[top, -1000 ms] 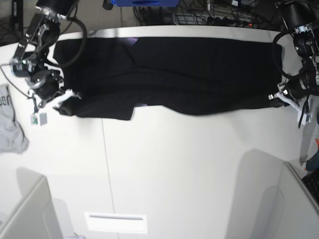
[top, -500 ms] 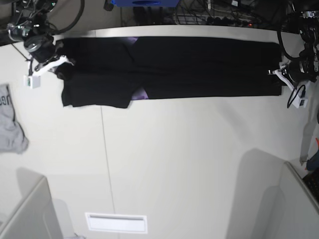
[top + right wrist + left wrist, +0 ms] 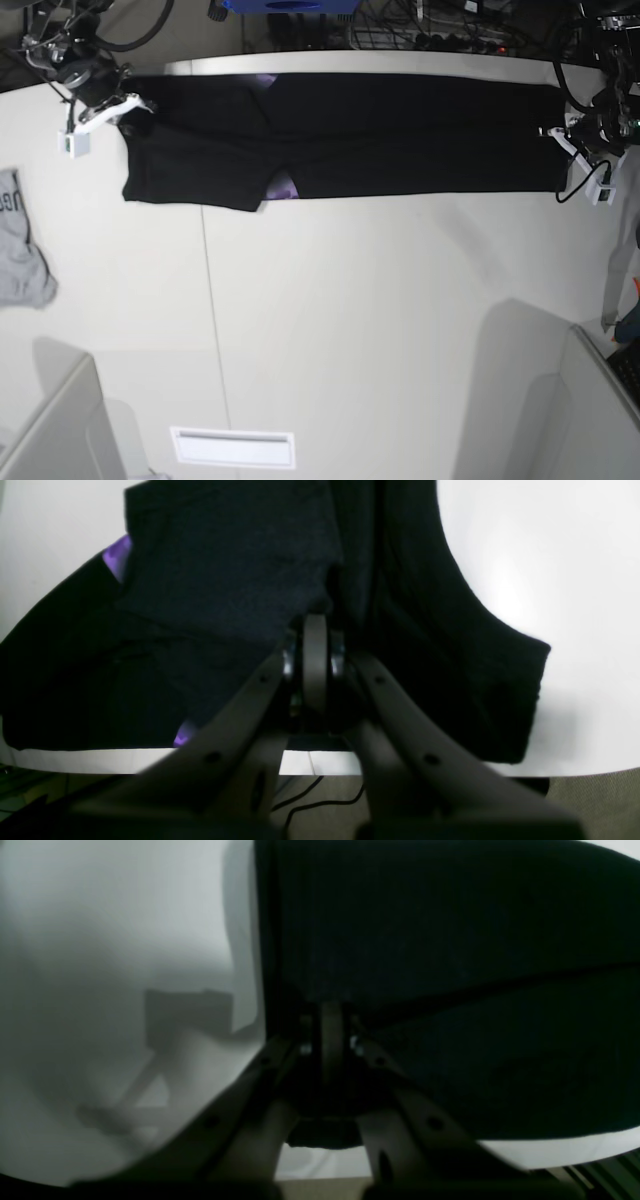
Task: Fold the T-shirt properly
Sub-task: 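Fold the grasped edge over onto the shirt with both grippers, then release the folded edge and open both grippers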
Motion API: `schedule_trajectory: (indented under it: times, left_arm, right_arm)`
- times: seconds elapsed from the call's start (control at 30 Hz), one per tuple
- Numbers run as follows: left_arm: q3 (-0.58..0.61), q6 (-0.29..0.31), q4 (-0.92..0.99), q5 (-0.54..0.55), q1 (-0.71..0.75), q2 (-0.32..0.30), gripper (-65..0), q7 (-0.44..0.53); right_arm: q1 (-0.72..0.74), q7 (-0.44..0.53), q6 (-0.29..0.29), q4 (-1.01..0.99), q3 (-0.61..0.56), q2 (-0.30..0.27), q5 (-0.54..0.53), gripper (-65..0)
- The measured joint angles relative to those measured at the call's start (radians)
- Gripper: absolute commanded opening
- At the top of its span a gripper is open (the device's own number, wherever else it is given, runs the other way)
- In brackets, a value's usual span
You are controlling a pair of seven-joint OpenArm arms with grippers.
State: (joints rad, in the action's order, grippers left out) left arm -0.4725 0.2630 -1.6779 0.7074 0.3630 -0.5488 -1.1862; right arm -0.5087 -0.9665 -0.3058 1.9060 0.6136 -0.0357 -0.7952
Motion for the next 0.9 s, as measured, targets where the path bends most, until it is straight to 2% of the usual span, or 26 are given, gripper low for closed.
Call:
schedule_trajectory:
  times: [0.03,0.07,0.13,0.2,0.27,0.33,0.4,0.43,0.5,0.53,0.57,0.73,0.8,0.9]
  left_arm:
    - [0.0,0.0,-0.001,0.0,0.0,0.0,-65.0,0.0]
    - [0.0,0.0,-0.008,0.0,0.002,0.0,-65.0,-0.001]
    - [-0.009,0.0,-0.036,0.0,0.006,0.002,-48.7,-0.007]
    - [-0.014,-0.001,-0.064,0.0,0.016,-0.002,-35.5,0.0]
    - [-0.04,0.0,-0.107,0.003,0.037,0.002,-24.5,-0.004]
    - [-0.107,-0.001,-0.174,0.008,0.064,0.019,-20.9,-0.009]
    - [-0.15,-0.001,-0.241,0.005,0.078,0.043,-24.2,-0.008]
    - [-0.15,-0.002,-0.256,0.014,0.077,0.064,-29.6,0.0]
    - [-0.109,0.0,-0.235,0.034,0.069,0.105,-48.9,0.005]
    - [-0.084,0.005,-0.211,0.017,0.07,0.126,-62.0,0.006]
    - [-0.055,0.0,-0.182,-0.006,0.067,0.143,-65.0,-0.004]
    - [-0.007,0.0,-0.029,-0.172,-0.021,0.173,-65.0,0.008]
    - [0.005,-0.001,0.01,-0.198,-0.034,0.178,-65.0,0.011]
    - [0.035,-0.001,0.014,-0.207,-0.033,0.174,-65.0,0.062]
  right_arm:
    - [-0.004,0.001,0.0,0.0,0.0,0.0,0.001,-65.0]
    - [-0.008,0.0,0.0,0.0,0.0,0.0,0.001,-60.6]
    - [-0.014,-0.004,-0.001,0.0,0.002,0.001,0.003,-45.6]
    - [-0.017,-0.006,-0.001,0.0,0.029,0.003,-0.008,-38.1]
    - [-0.022,0.005,-0.003,0.009,0.062,0.004,0.003,-39.5]
    - [-0.031,0.0,0.0,0.059,0.073,0.009,0.013,-43.1]
    - [-0.024,0.002,-0.007,0.099,0.056,0.009,0.0,-48.5]
    - [-0.01,0.014,-0.019,0.096,0.021,0.004,-0.002,-52.8]
    - [0.037,-0.013,-0.046,0.058,-0.071,-0.022,0.005,-65.0]
    - [0.066,-0.008,-0.05,0.026,-0.114,-0.033,-0.005,-65.0]
    - [0.092,-0.001,-0.055,-0.003,-0.139,-0.034,-0.005,-65.0]
    - [0.209,0.0,-0.055,-0.213,-0.111,-0.039,0.014,-65.0]
    - [0.259,-0.002,-0.049,-0.303,-0.073,-0.059,0.098,-65.0]
    - [0.318,0.08,-0.055,-0.399,-0.035,-0.081,0.183,-65.0]
